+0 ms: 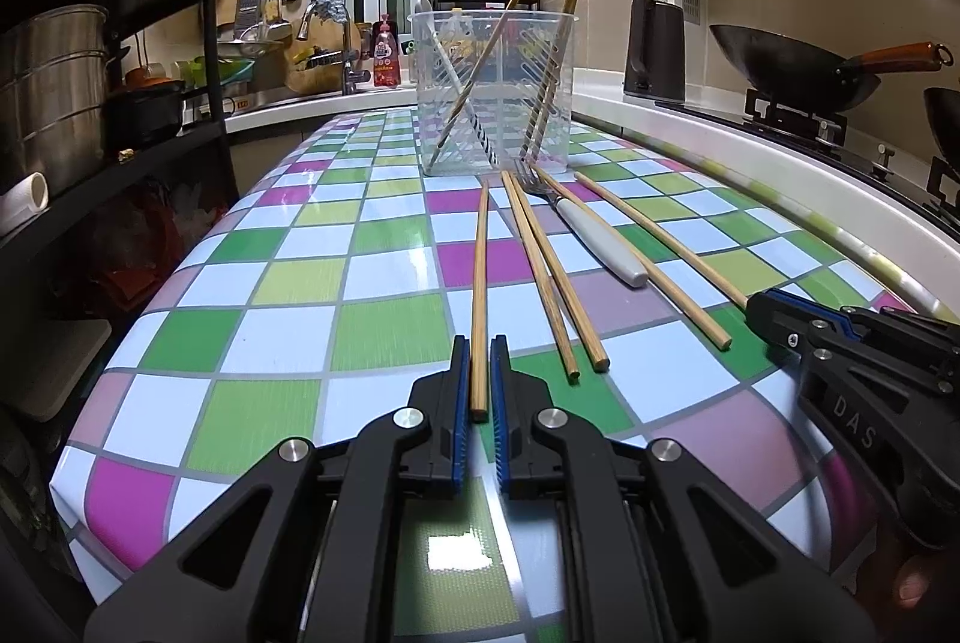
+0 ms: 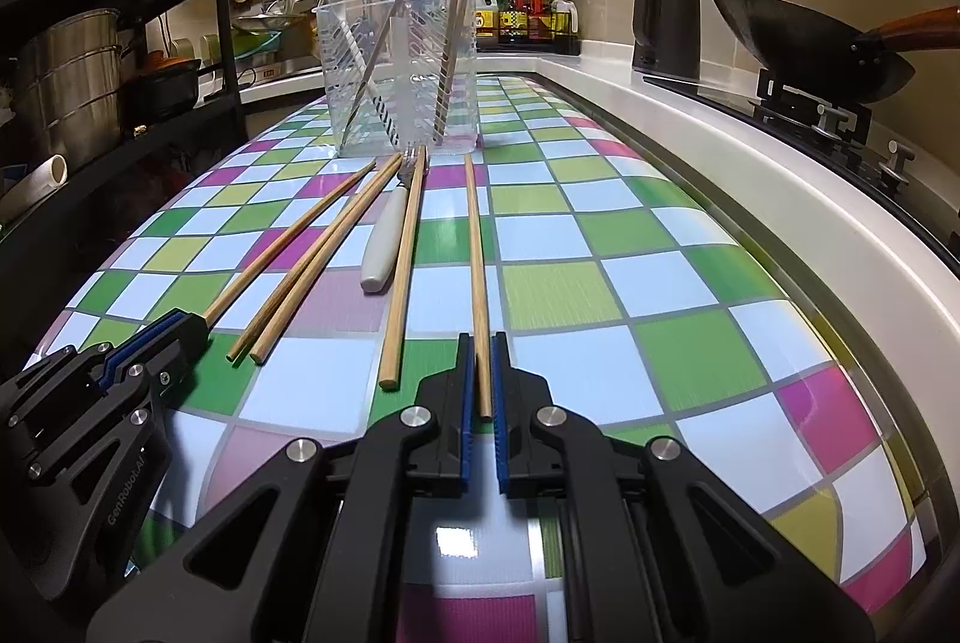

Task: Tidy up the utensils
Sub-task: 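Grasp a bamboo chopstick with the left tool while the right tool grasps another chopstick, then lift and carry the chopsticks over the clear container with both tools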

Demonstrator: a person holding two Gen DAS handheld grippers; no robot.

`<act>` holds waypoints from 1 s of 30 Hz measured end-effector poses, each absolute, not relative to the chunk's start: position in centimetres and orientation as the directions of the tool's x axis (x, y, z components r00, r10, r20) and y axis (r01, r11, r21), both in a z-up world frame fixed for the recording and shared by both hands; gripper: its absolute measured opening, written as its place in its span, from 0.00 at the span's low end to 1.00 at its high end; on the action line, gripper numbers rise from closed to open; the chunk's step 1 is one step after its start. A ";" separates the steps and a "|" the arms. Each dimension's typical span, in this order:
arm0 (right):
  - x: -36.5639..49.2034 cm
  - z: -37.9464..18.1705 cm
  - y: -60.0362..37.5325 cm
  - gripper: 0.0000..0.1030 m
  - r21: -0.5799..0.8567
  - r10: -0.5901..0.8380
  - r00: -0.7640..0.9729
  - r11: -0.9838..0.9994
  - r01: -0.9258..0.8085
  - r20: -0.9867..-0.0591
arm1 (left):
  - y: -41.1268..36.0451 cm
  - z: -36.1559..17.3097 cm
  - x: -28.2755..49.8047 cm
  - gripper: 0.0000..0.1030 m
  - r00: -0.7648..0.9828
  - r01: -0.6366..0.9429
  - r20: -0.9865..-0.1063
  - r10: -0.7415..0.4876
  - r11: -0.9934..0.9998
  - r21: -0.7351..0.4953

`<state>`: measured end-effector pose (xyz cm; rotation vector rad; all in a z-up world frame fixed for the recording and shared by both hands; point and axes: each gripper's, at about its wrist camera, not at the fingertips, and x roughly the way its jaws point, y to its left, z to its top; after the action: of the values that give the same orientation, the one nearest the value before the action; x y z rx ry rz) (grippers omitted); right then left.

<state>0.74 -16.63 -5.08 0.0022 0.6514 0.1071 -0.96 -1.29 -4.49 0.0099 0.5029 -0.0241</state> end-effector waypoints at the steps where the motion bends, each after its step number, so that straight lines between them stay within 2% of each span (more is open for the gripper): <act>1: 0.8 -5.1 -16.6 0.05 0.036 0.100 0.790 0.995 -0.098 -0.605 | -1.3 -4.5 -1.0 0.07 0.876 0.025 -0.482 -0.020 1.000 0.004; 15: 1.1 -4.4 -16.7 0.04 0.033 0.082 0.786 0.996 -0.078 -0.612 | -1.0 -4.1 -0.8 0.06 0.877 0.010 -0.481 -0.014 1.000 -0.012; 30: -0.6 -0.5 -16.7 0.04 0.018 0.069 0.829 0.997 -0.071 -0.555 | -0.1 -0.7 -2.8 0.06 0.905 0.005 -0.425 -0.018 0.999 -0.031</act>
<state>-0.60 -16.66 -0.52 -0.0036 0.5887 0.0746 -2.77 -0.10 -0.66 -0.0296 0.4388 -0.0122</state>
